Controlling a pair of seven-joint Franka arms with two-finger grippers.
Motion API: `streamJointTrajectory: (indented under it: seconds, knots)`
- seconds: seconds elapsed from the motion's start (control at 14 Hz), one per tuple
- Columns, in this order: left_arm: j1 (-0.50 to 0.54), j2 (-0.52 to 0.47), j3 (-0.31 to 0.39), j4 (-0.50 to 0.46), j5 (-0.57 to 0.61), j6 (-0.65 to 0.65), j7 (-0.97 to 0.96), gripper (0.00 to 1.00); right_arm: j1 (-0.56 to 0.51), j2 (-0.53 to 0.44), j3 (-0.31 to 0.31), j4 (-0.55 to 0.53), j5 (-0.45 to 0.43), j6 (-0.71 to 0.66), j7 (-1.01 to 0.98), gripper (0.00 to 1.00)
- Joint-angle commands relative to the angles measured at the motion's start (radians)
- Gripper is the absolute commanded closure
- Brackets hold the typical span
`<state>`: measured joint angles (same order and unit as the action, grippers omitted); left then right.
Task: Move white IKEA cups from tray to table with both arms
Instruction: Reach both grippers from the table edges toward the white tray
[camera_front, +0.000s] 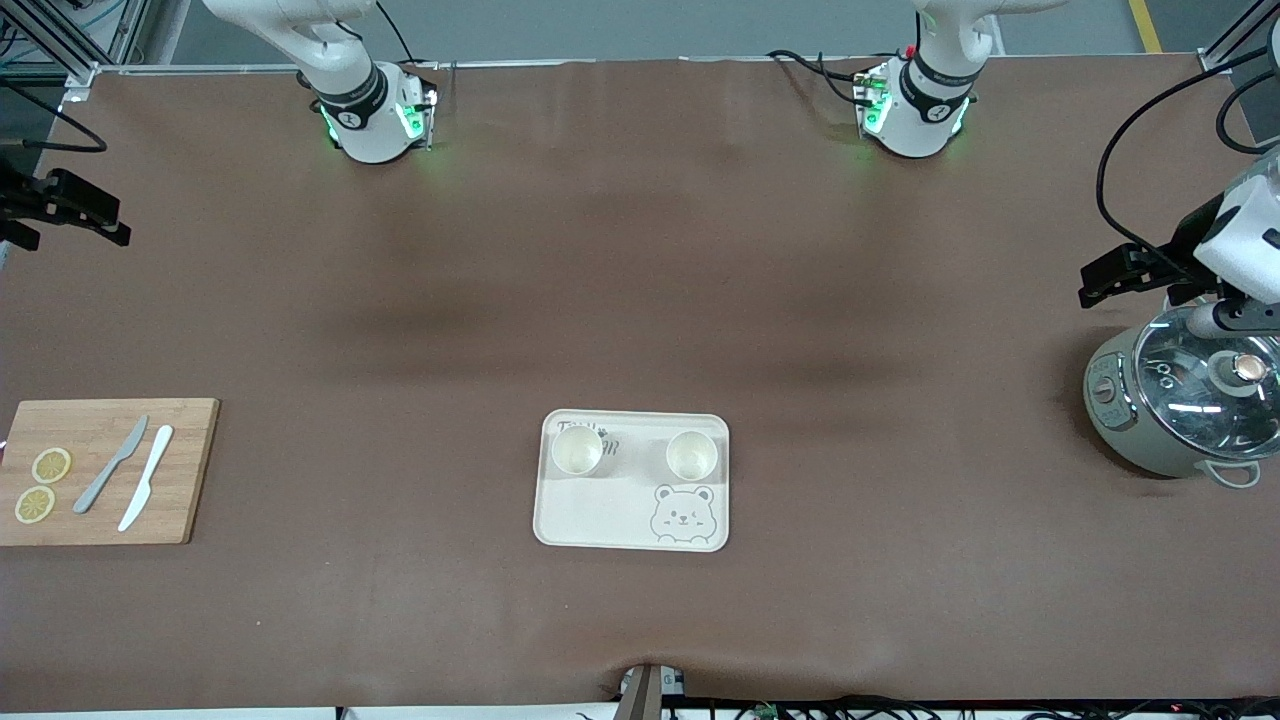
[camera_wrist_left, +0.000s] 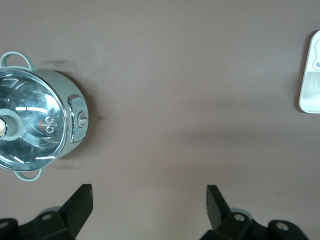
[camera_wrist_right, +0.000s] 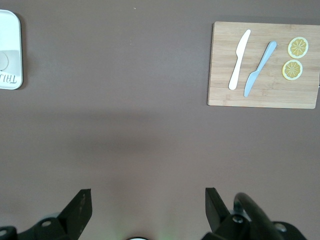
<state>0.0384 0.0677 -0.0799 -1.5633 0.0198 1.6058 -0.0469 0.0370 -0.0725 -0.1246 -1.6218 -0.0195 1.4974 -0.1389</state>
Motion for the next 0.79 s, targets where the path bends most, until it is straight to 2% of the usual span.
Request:
streamJointTrajectory:
  seconds: [0.0, 0.36, 0.5, 0.71]
  knots:
    - [0.001, 0.007, -0.003, 0.037, 0.0, -0.017, 0.01, 0.0, -0.017, 0.005, 0.01, 0.017, 0.0, -0.017, -0.008, 0.0]
    - [-0.005, 0.044, -0.004, 0.039, -0.009, -0.007, -0.007, 0.0, -0.019, 0.005, 0.01, 0.017, 0.0, -0.019, -0.008, 0.0]
    - [-0.061, 0.104, -0.008, 0.045, -0.006, 0.016, -0.007, 0.0, -0.02, 0.005, 0.01, 0.016, 0.0, -0.017, -0.008, 0.0]
    - [-0.13, 0.214, -0.009, 0.107, -0.009, 0.062, -0.08, 0.0, -0.02, 0.005, 0.01, 0.014, 0.0, -0.019, -0.008, 0.0]
